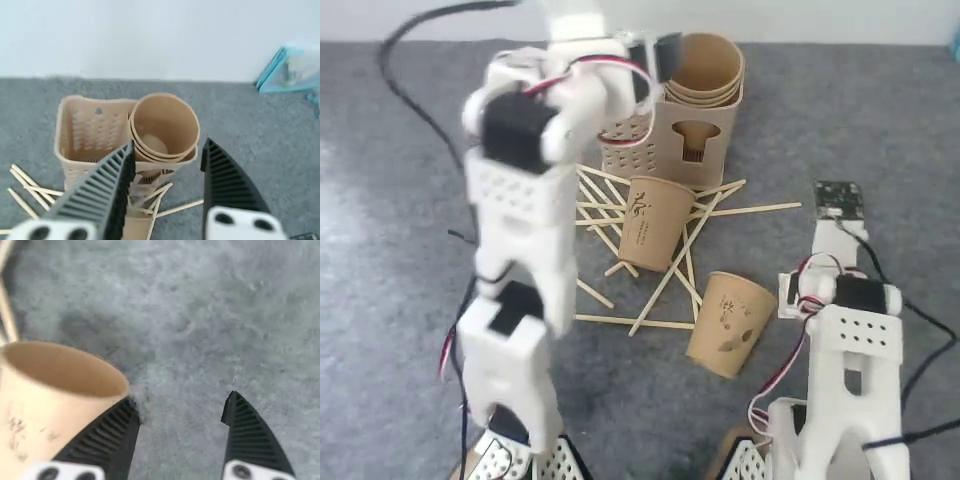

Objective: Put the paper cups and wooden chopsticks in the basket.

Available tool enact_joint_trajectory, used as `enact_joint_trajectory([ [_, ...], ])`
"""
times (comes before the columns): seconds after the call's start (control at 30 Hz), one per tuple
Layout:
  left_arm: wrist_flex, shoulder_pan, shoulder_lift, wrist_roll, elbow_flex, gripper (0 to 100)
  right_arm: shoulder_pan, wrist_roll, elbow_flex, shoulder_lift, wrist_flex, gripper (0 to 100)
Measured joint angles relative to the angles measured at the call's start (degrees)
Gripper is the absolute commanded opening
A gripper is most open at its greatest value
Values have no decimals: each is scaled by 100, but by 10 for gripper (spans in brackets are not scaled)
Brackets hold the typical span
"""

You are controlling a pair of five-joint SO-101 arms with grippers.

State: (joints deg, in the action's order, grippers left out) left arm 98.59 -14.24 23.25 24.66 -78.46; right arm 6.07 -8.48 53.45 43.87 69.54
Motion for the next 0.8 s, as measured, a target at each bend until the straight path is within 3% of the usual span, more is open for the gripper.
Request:
enact_joint_trajectory([
  [0.13, 18, 440, -1134, -9, 879, 206, -536, -334, -624, 44, 870, 248],
  [0.3, 18, 826, -2787, -308, 2901, 206, -1424, -1116, -1345, 35, 1600, 250],
  [0.53, 18, 1477, -4492, -879, 5380, 206, -1776, -2901, -1793, -782, 1723, 307],
  [0.8, 9, 2242, -5064, -1336, 6760, 206, -2593, -3886, -1793, -1424, 1723, 296],
])
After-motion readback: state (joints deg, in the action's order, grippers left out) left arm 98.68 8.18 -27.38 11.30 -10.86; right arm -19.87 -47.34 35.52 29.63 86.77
